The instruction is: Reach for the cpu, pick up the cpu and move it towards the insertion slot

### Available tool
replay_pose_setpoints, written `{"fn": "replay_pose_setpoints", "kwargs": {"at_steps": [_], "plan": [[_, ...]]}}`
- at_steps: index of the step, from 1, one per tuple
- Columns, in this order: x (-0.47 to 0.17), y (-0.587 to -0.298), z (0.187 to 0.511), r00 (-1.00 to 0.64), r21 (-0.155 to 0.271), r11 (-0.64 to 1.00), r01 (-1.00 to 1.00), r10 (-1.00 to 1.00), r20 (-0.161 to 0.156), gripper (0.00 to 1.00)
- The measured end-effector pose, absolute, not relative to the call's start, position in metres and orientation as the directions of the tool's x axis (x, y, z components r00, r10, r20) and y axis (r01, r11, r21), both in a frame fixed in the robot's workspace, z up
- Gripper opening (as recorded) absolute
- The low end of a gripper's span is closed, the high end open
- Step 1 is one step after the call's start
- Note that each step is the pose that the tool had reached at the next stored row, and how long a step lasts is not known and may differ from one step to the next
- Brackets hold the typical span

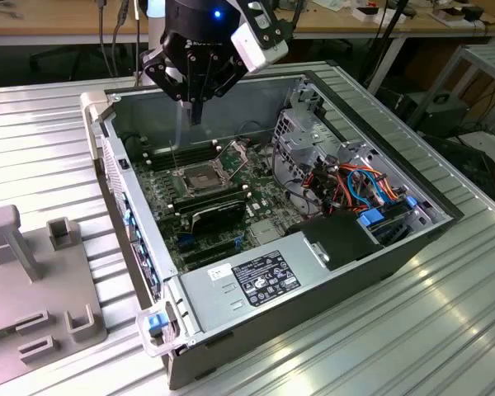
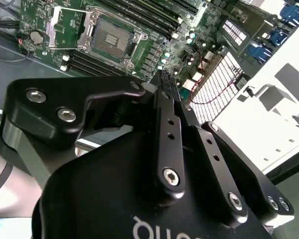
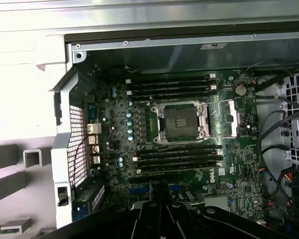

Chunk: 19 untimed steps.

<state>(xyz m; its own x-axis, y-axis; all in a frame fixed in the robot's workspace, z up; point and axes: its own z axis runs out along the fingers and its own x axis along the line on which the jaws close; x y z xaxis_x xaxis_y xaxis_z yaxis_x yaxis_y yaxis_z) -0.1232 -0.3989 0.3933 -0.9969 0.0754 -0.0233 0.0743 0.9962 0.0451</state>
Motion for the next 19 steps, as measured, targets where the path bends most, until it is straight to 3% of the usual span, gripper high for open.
{"fn": "replay_pose_setpoints", "kwargs": {"at_steps": [19], "plan": [[-0.138, -0.399, 0.393, -0.997, 0.045, 0.996, 0.074, 0.075, -0.023, 0.11]]}}
